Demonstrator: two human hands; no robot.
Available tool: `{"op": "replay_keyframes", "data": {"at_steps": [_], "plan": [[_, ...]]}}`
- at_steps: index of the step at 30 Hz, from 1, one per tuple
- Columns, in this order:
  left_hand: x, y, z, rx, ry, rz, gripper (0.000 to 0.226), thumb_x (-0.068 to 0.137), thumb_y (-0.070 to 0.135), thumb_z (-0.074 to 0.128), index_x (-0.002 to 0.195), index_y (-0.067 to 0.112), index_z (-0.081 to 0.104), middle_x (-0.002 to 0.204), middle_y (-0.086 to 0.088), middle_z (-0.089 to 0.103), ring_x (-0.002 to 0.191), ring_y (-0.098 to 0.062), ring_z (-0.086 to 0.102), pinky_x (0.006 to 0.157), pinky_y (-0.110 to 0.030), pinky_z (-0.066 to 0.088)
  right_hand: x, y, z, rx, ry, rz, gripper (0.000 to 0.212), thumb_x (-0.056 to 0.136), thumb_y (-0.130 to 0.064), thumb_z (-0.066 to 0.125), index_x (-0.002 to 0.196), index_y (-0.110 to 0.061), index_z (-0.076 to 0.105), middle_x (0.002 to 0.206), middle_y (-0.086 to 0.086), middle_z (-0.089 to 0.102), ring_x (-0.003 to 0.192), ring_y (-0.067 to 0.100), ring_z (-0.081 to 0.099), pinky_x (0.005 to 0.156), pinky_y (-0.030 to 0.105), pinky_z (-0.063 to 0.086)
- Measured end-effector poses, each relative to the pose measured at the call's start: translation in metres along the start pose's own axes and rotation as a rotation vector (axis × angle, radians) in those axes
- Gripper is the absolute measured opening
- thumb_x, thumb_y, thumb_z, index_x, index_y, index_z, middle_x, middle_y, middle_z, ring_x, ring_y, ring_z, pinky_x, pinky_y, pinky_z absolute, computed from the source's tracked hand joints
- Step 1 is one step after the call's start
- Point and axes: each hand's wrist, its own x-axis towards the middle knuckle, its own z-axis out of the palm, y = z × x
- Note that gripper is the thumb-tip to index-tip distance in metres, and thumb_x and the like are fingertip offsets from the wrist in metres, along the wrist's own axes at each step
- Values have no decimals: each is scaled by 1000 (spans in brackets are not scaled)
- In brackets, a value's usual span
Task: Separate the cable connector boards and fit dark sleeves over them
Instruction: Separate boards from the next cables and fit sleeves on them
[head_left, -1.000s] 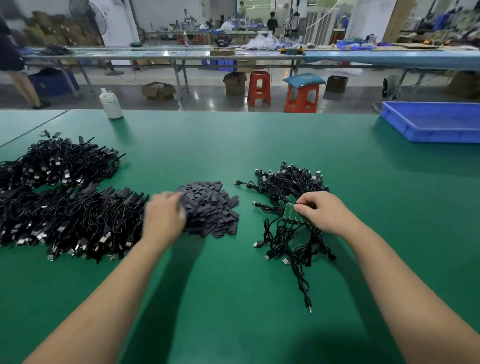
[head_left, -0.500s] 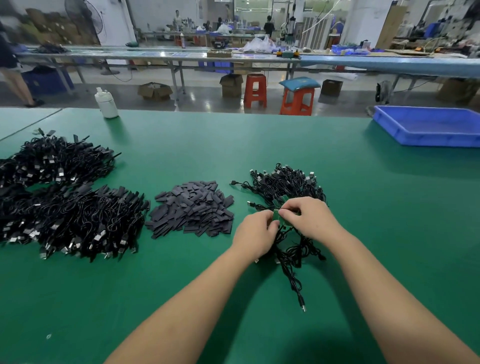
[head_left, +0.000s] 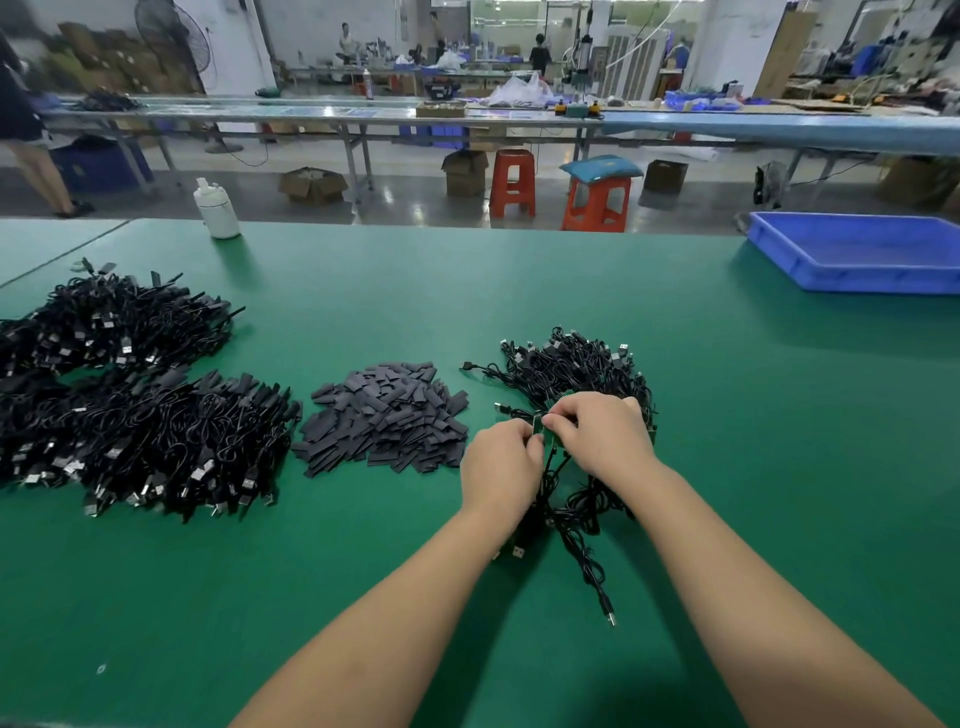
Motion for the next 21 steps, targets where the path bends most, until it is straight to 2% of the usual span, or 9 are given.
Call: {"op": "replay_keyframes", "data": {"at_steps": [3, 5, 8, 11, 13, 15, 17, 19, 21], "plan": [[6, -12, -13, -83, -4, -57, 25, 95, 31, 54, 76, 19, 63, 66, 2, 68, 66, -20, 67, 65, -34, 55, 4, 10, 1, -83, 47, -39, 22, 100, -46, 49, 102, -37, 70, 89, -13, 68, 98, 17, 52, 90, 41, 30], [11, -23, -28, -152, -10, -91, 24, 96, 31, 55, 76, 21, 64, 69, 4, 70, 65, -18, 69, 65, -37, 58, 9, 22, 0, -87, 24, -9, 25, 101, -46, 46, 108, -36, 67, 99, -10, 67, 105, 20, 49, 90, 41, 29], [18, -37, -52, -255, 45, -106, 27, 96, 30, 57, 72, 20, 65, 68, 8, 71, 60, -11, 69, 63, -35, 59, 17, 38, 5, -20, -62, 82, 30, 100, -48, 44, 114, -30, 63, 108, -4, 65, 113, 24, 51, 96, 44, 36], [20, -45, -73, -288, 75, -84, 29, 95, 29, 58, 69, 18, 65, 62, 15, 69, 51, -3, 63, 57, -23, 46, 20, 48, 14, 46, -96, 130, 40, 97, -51, 48, 125, -25, 59, 124, 1, 61, 121, 24, 51, 104, 46, 37], [19, -50, -81, -269, 21, -62, 31, 93, 31, 60, 66, 18, 62, 55, 14, 64, 48, -7, 59, 55, -23, 41, 19, 47, 21, 29, -81, 105, 48, 98, -49, 49, 137, -21, 52, 142, 3, 52, 137, 24, 41, 114, 46, 30], [18, -52, -83, -311, -74, -58, 35, 92, 31, 63, 61, 16, 56, 51, 8, 54, 48, -16, 58, 55, -25, 44, 17, 39, 28, 47, 2, 46, 48, 100, -44, 49, 140, -18, 50, 149, 2, 46, 144, 23, 32, 120, 44, 24], [17, -53, -80, -552, -205, -85, 35, 91, 24, 67, 59, 15, 58, 55, 0, 53, 50, -18, 57, 55, -27, 52, 12, 22, 32, 324, 13, 45, 37, 101, -41, 47, 129, -20, 60, 135, -3, 60, 134, 19, 48, 113, 40, 36], [19, -56, -73, -784, -269, -121, 23, 90, 16, 69, 74, 0, 65, 62, -9, 58, 56, -17, 57, 54, -27, 53, 4, -1, 35, 844, -177, 169, 37, 104, -42, 40, 113, -20, 68, 110, -7, 73, 111, 12, 65, 103, 36, 47], [20, -61, -66, -856, -250, -153, 20, 90, 9, 67, 90, -11, 63, 69, -14, 61, 57, -17, 57, 51, -24, 48, -6, -21, 41, 1162, -365, 227, 45, 105, -44, 33, 110, -17, 68, 101, -2, 76, 98, 14, 71, 97, 35, 53]]}}
